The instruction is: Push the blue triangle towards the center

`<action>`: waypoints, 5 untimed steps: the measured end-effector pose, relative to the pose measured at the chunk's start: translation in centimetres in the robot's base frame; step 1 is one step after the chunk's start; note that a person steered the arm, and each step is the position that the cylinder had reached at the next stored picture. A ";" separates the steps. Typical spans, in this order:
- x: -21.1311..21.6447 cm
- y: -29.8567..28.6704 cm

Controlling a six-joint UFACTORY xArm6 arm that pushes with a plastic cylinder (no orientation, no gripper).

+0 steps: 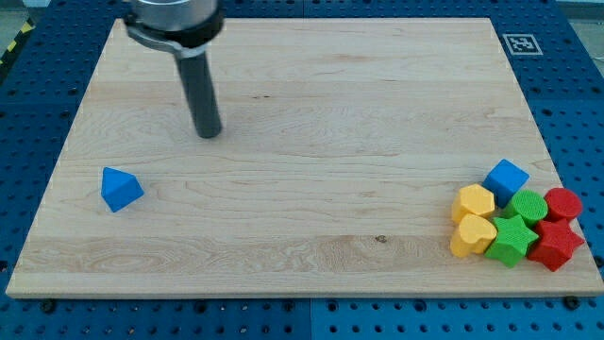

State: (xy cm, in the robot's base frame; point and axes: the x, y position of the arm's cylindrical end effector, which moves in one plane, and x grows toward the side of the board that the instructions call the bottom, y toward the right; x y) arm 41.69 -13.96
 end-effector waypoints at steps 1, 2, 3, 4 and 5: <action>-0.6 -5.6; -0.5 -11.6; 1.4 -14.6; 4.4 -14.6; 5.7 -14.5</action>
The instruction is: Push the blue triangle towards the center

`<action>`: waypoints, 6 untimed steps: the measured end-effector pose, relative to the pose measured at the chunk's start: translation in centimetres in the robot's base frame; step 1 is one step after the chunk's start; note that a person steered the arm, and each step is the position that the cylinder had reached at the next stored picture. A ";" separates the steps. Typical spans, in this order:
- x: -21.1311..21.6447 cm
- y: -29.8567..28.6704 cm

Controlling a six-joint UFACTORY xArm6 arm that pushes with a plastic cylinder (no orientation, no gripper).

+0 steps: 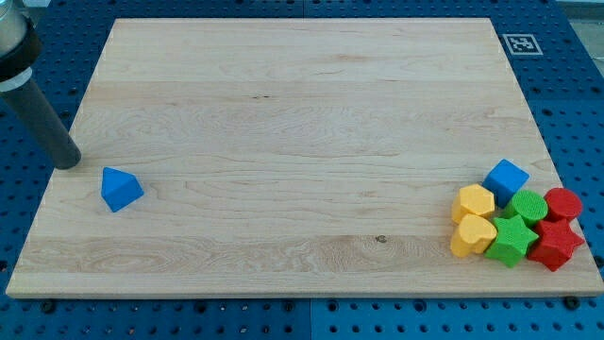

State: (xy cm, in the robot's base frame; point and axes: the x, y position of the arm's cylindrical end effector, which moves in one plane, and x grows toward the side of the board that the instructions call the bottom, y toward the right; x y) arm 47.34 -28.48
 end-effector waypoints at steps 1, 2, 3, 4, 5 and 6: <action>1.8 2.7; 4.2 4.5; 5.4 7.1; 5.1 10.0; 5.0 10.0; 5.0 10.0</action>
